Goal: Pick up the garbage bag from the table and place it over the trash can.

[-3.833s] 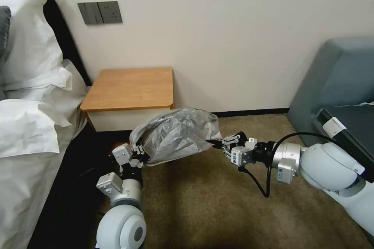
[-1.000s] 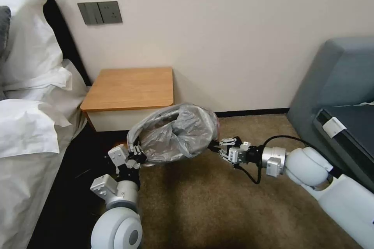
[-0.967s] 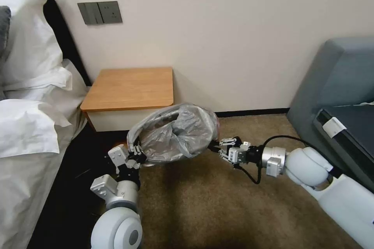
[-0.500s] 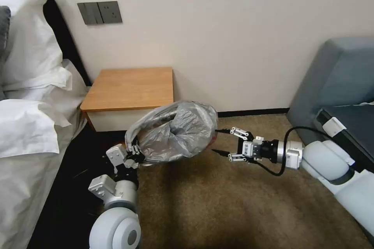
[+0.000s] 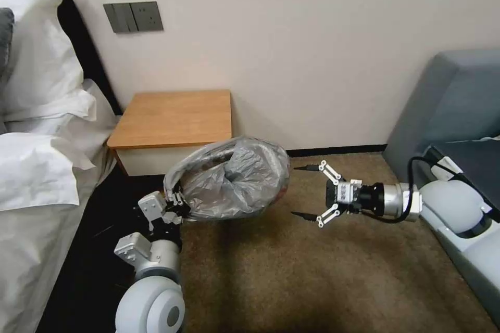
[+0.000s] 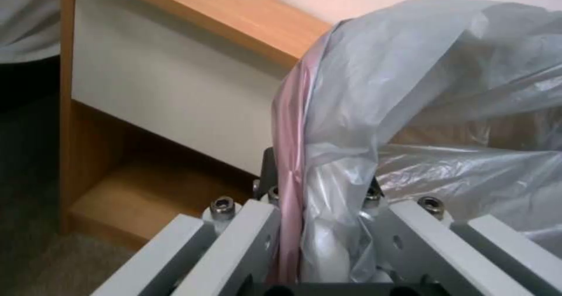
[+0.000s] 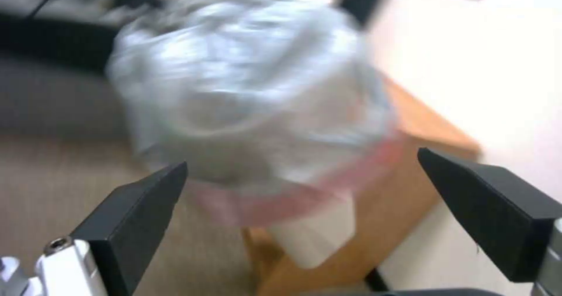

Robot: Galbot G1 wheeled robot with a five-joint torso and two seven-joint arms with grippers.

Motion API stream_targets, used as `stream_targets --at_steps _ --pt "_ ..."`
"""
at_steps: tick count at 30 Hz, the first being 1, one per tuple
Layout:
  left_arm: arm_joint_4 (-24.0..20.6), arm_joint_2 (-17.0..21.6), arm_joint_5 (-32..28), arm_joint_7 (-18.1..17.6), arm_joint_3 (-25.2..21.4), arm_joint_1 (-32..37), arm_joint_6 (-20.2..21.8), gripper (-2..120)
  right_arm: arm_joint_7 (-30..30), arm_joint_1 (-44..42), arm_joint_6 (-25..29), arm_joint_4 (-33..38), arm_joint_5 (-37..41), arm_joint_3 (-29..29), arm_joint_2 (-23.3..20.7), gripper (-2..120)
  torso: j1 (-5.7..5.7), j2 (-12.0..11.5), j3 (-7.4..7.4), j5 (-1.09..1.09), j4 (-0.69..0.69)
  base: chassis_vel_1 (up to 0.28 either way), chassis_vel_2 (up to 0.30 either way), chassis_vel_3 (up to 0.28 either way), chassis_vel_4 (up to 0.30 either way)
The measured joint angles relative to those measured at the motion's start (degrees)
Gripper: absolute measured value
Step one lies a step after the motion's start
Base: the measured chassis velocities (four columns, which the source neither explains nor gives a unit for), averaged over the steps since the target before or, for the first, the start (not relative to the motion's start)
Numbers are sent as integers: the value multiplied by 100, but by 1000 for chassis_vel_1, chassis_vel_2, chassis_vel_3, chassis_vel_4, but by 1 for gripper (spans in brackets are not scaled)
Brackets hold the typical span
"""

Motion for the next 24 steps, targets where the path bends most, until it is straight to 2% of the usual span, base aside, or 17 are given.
stream_targets --at_steps 2,3,5,6,10,16,24 --pt "0 -5 0 3 -2 5 -5 5 10 44 -354 -287 800 -16 43 100 0 0 0 1 0 0 0 0 0" --pt "0 -5 0 3 -2 5 -5 5 10 44 -354 -287 800 -16 43 100 0 0 0 1 0 0 0 0 0" --pt "-1 -8 0 8 -6 19 -15 5 39 59 -841 -599 1847 -58 121 100 0 0 0 1 -1 0 0 0 0" --pt "-1 -8 0 8 -6 19 -15 5 39 59 -841 -599 1847 -58 121 100 0 0 0 1 -1 0 0 0 0" --pt "-15 -5 0 34 -5 37 -30 5 229 123 -1426 -1036 3152 -226 400 100 0 0 0 0 -1 0 0 0 0" --pt "-48 4 1 49 -1 69 -43 5 348 189 -1612 -1146 3688 -369 761 100 0 0 0 0 0 0 0 0 0" --pt "-24 -3 5 51 -1 89 -92 5 512 264 -1604 -1229 3309 -678 1134 100 0 0 0 1 0 0 0 0 0"
